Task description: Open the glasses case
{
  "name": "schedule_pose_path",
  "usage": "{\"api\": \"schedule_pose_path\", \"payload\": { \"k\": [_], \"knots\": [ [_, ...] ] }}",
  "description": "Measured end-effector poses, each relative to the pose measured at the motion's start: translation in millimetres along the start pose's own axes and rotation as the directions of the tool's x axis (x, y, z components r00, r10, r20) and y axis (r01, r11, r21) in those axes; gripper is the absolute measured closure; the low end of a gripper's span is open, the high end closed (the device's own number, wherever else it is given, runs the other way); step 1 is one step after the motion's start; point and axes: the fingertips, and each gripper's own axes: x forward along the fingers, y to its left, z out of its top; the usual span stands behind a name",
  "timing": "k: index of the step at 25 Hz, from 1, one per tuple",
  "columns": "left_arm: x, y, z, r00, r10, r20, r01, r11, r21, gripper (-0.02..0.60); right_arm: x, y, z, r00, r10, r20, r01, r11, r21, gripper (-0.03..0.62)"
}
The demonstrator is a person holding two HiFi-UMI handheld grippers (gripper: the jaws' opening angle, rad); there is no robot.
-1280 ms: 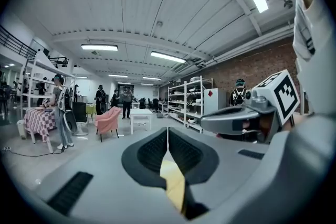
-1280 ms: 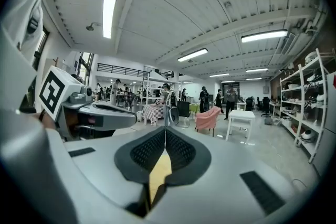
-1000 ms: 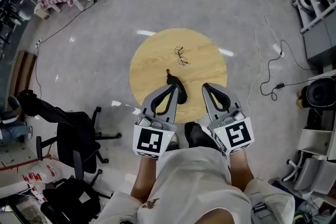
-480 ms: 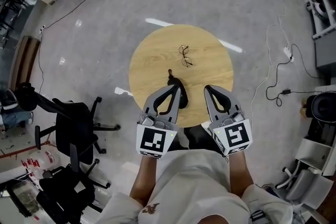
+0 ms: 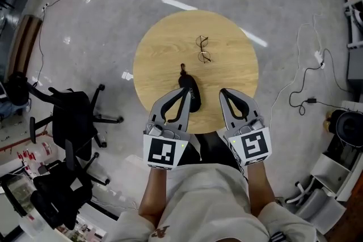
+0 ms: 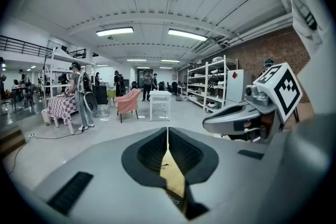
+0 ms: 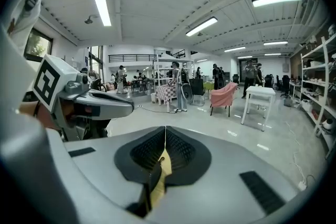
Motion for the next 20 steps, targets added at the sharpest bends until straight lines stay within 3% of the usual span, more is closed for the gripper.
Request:
{"api": "schedule_pose_path", "payload": {
  "k": [9, 20],
  "knots": [
    [9.0, 7.6, -43.8, 0.999, 0.039, -0.038, -0.040, 0.999, -0.030, 0.555, 26.0, 9.1, -43.8, 0.995, 0.062, -0.075, -0.062, 0.998, 0.003, 0.572],
    [12.8, 12.4, -98.3, 0.996, 0.000, -0.086, -0.003, 0.999, -0.040, 0.555, 49.4, 24.7, -87.2, 0.991, 0.054, -0.125, -0.055, 0.998, -0.003, 0.572]
  ]
}}
